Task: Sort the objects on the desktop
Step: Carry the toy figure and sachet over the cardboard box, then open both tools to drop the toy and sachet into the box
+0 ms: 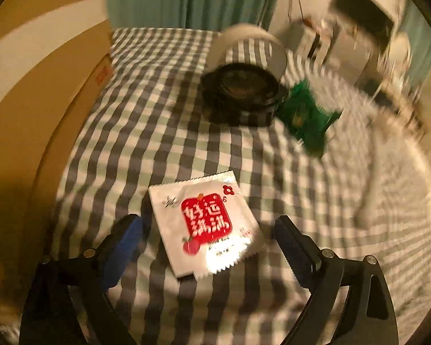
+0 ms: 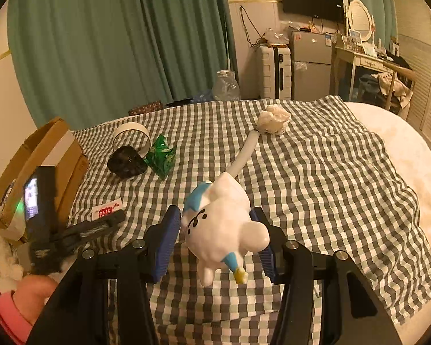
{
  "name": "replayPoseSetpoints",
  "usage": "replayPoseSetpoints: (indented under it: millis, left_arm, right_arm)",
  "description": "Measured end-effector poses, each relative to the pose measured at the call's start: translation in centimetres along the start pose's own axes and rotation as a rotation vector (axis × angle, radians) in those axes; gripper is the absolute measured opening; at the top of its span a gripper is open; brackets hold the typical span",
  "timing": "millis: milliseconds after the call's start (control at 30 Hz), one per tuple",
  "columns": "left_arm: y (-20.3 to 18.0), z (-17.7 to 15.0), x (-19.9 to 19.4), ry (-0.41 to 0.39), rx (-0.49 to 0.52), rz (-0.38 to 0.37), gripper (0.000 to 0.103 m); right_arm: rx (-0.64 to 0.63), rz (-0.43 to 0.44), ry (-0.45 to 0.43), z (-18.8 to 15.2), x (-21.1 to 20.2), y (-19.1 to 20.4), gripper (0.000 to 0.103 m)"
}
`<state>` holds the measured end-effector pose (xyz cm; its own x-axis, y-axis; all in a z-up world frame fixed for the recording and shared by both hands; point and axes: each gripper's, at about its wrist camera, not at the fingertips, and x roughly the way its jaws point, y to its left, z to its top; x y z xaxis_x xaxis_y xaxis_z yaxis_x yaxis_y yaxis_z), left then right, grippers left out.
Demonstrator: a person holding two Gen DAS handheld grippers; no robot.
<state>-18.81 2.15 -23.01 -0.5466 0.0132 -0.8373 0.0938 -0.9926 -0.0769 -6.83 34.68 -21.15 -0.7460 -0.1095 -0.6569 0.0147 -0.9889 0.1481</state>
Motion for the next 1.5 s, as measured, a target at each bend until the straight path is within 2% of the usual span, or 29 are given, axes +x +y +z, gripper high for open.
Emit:
replayPoseSetpoints:
  millis: [33,67,100,133,233,400,633,767,867,1033,1167,1333,1500]
  left_arm:
    - [-0.4,0.1,0.0,-0.012,0.024,0.021,0.069]
    - [-0.5,0.2,-0.3,-0.028,0.024,0.007,0.060]
    - [-0.4,0.3,-0.5,-0.028,0.020,-0.002,0.034]
    - [-0.3,0.4,-0.6,-0.016,0.026,-0.009,0.016]
    - [0.3,0.5,-1.2,-0.006,0.031,-0.045,0.004]
    - [1.8,0.6,-5.0,-0.077,0.029,-0.127,0.004]
    - [2.6,1.8,-11.3,-0.164,0.087,-0.214,0.004]
    - [3.3,3.2,-15.3,-0.192,0.115,-0.229,0.004]
    - [4.8,5.4,-18.3,-0.225,0.138,-0.281,0.004]
    - [8.9,9.3,-21.4,-0.251,0.177,-0.267,0.004]
    - [14.4,10.9,-21.4,-0.210,0.168,-0.184,0.004]
    - [20.4,10.2,-19.5,-0.182,0.128,-0.094,0.004]
    - [23.2,9.1,-16.6,-0.149,0.112,-0.079,0.004]
  right_arm:
    - [0.005,0.001,0.000,0.0,0.1,-0.2,0.051]
    - [0.012,0.000,0.001,0.0,0.1,-0.5,0.051]
    - [0.017,0.001,0.001,0.0,0.1,-0.7,0.051]
    - [0.023,0.001,0.002,0.0,0.0,-1.0,0.051]
    - [0.035,-0.003,0.001,0.0,-0.2,-1.2,0.051]
    - [0.015,-0.006,-0.022,0.2,-1.6,-0.3,0.051]
    - [-0.013,0.003,-0.058,0.9,-4.4,2.2,0.051]
    - [-0.022,0.062,-0.079,1.8,-6.5,4.7,0.051]
    - [-0.043,0.123,-0.087,2.8,-7.8,7.4,0.051]
    - [-0.101,0.245,-0.108,5.3,-9.3,13.2,0.051]
    - [-0.148,0.340,-0.100,6.9,-9.3,19.3,0.051]
    - [-0.182,0.434,-0.046,8.1,-6.7,26.9,0.051]
    - [-0.199,0.468,0.064,8.4,-1.6,32.5,0.051]
